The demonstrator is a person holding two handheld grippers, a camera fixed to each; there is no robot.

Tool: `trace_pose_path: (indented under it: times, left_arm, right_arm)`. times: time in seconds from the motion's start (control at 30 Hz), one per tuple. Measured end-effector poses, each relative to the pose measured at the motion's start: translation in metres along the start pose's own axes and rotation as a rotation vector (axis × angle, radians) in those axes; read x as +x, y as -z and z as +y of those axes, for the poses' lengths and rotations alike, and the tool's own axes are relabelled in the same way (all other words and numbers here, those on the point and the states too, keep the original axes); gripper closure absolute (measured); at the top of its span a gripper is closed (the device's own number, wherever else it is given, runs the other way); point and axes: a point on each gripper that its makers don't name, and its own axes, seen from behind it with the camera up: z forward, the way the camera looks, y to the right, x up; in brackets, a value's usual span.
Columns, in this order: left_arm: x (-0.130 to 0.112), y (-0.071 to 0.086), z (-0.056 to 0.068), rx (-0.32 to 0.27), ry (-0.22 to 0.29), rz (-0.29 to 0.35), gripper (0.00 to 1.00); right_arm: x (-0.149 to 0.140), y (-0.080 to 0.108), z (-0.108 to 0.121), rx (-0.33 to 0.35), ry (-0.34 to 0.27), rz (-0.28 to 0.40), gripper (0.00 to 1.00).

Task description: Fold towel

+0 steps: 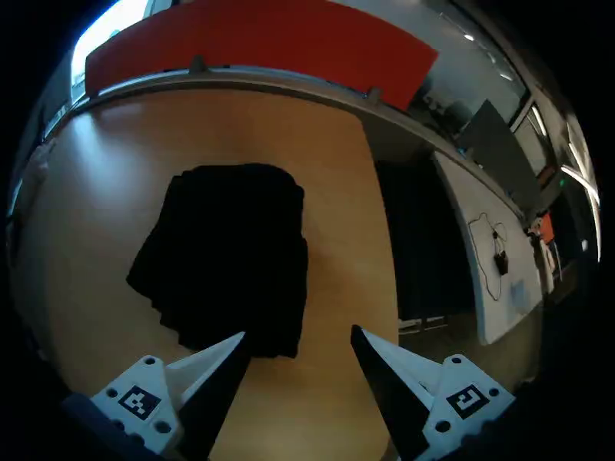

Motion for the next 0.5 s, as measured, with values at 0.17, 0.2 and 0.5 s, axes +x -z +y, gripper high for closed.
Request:
trace_pose_path:
  times: [0.17, 0.2, 0.5]
  left_arm:
    - [0.002, 0.002, -0.001, 0.000, -0.001, 0.004, 0.24]
    - [0.002, 0.002, -0.002, 0.000, -0.002, 0.004, 0.24]
    - [0.002, 0.004, -0.003, -0.001, -0.003, 0.008, 0.24]
  right_arm:
    - [-0.005, 0.001, 0.009, -0.032, -0.009, -0.016, 0.05]
    - [-0.006, 0.001, 0.010, -0.035, -0.011, -0.019, 0.06]
    - [-0.018, 0.005, 0.019, -0.075, -0.014, -0.044, 0.05]
